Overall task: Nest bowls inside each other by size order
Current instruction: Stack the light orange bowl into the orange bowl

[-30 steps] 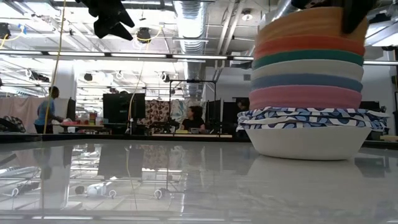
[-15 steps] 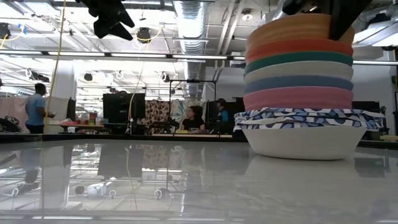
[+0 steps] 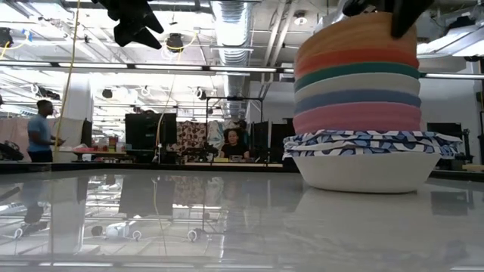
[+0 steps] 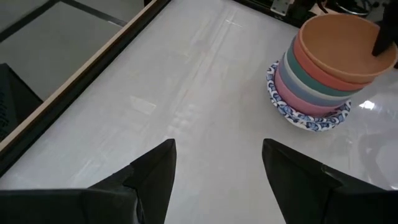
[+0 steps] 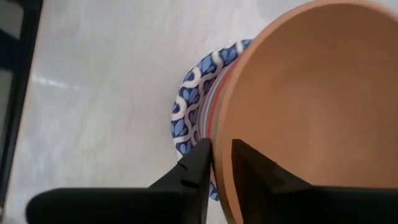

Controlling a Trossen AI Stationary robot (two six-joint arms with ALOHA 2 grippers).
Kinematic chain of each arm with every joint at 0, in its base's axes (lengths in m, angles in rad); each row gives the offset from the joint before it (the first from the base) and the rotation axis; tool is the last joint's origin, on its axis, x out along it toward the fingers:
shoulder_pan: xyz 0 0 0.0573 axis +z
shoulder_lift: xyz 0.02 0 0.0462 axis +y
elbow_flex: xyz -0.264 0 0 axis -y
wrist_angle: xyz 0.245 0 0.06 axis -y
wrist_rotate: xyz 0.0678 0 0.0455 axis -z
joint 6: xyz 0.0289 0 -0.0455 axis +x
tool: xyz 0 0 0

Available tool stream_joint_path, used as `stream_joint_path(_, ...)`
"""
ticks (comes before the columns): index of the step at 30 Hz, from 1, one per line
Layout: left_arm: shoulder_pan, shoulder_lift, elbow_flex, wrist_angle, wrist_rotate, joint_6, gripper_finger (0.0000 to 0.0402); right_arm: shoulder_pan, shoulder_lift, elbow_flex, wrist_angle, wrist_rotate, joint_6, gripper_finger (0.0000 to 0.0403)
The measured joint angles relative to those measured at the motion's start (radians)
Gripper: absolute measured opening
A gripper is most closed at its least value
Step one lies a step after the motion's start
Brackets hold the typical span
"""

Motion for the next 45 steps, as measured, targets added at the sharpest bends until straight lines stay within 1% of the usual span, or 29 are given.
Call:
stream_joint_path(8, 0.000, 0.000, 0.000, 0.000, 0.000, 0.004, 0.0228, -0.031, -0.081, 0.000, 0.004, 0.005, 0.024, 0.0123)
stream_joint_path(17, 0.000, 0.000, 0.000, 0.000, 0.000, 0.006, 0.0228, -0.038, -0.032, 0.000, 0.002, 0.007, 0.023, 0.0164)
stream_joint_path(19, 0.000, 0.000, 0.000, 0.000, 0.000, 0.006, 0.0228, -0.037, -0.033, 0.000, 0.009, 0.011, 0.023, 0.0167)
stream_joint_path(24, 0.000, 0.000, 0.000, -0.001, 0.000, 0.006, 0.0228, -0.035, -0.081, 0.011, 0.012, 0.082, 0.057, 0.0166)
stream_joint_path(28, 0.000, 0.000, 0.000, -0.001, 0.000, 0.007, 0.0228, -0.035, -0.115, 0.013, -0.005, 0.094, 0.105, 0.0164)
stream_joint_path(36, 0.000, 0.000, 0.000, -0.002, -0.004, 0.006, 0.0228, -0.003, -0.078, 0.012, 0.001, 0.116, 0.102, 0.0164)
stream_joint_path(38, 0.000, 0.000, 0.000, -0.003, -0.005, 0.006, 0.0228, 0.000, -0.075, 0.012, 0.002, 0.139, 0.112, 0.0165)
stream_joint_path(42, 0.000, 0.000, 0.000, -0.003, -0.007, 0.005, 0.0228, -0.012, -0.076, 0.012, 0.003, 0.150, 0.126, 0.0176)
stream_joint_path(45, 0.000, 0.000, 0.000, -0.003, 0.014, 0.005, 0.0228, -0.030, -0.076, 0.012, 0.004, 0.150, 0.142, 0.0195)
